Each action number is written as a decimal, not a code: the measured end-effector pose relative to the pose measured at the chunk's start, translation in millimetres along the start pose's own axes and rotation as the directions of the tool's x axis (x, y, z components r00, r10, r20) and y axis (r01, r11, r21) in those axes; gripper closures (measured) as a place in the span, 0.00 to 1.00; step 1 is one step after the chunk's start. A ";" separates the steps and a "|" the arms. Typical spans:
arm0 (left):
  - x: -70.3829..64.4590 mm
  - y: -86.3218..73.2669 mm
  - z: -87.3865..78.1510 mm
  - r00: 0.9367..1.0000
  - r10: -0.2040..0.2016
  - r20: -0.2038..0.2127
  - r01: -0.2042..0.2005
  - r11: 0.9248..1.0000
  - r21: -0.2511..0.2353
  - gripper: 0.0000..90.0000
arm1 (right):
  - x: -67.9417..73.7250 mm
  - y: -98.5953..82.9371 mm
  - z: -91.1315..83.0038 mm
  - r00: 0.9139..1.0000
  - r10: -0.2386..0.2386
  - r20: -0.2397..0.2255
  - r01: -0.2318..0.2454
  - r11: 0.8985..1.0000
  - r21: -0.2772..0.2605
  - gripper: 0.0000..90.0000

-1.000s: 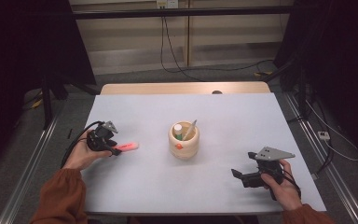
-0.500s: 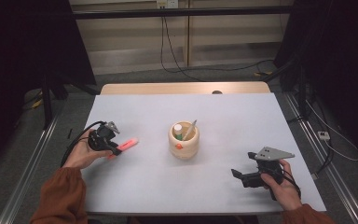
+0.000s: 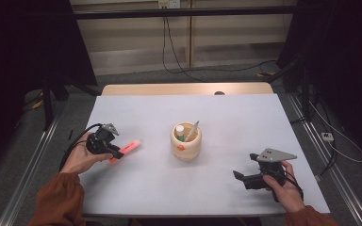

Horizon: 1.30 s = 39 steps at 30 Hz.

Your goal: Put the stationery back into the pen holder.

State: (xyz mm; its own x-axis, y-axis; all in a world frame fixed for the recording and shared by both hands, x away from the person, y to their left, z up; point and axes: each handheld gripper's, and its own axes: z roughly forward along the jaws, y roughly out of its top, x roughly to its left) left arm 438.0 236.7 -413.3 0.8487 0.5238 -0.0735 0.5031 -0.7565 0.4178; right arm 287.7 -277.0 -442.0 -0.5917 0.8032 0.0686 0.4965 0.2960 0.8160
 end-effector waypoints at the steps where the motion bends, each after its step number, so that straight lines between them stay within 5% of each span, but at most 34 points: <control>1: -1.0 -0.5 -1.5 1.000 -0.008 0.007 0.008 1.000 -0.006 0.75 | 0.2 0.1 0.1 1.000 -0.001 0.000 0.001 1.000 0.000 0.08; 6: -9.0 -3.0 -8.1 0.999 -0.025 0.032 0.027 0.998 -0.049 0.75 | 3.7 2.6 1.2 1.000 -0.012 -0.002 0.012 1.000 -0.006 0.08; 20: -50.4 4.2 -19.8 0.997 0.034 0.068 -0.029 0.997 -0.076 0.75 | 28.1 14.8 12.5 0.995 -0.083 -0.049 0.082 0.996 -0.025 0.09; 28: -73.9 9.6 -22.1 0.996 0.030 0.086 -0.020 0.994 -0.110 0.75 | 40.1 21.3 15.7 0.990 -0.128 -0.057 0.127 0.992 -0.022 0.08; 29: -78.3 11.6 -21.8 0.994 0.063 0.086 -0.054 0.994 -0.095 0.75 | 41.8 21.6 16.5 0.989 -0.132 -0.063 0.131 0.991 -0.020 0.08; 39: -113.3 33.8 -13.1 0.985 0.121 0.124 -0.112 0.991 -0.074 0.75 | 59.6 27.7 20.8 0.973 -0.212 -0.093 0.209 0.977 -0.042 0.09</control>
State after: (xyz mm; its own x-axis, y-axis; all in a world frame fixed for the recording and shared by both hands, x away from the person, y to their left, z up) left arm 356.6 157.0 -378.9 0.9169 0.3759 -0.1341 0.3912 -0.7795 0.4892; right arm 279.4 -210.1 -427.2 -0.7399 0.6707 -0.0529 0.3351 0.4356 0.8354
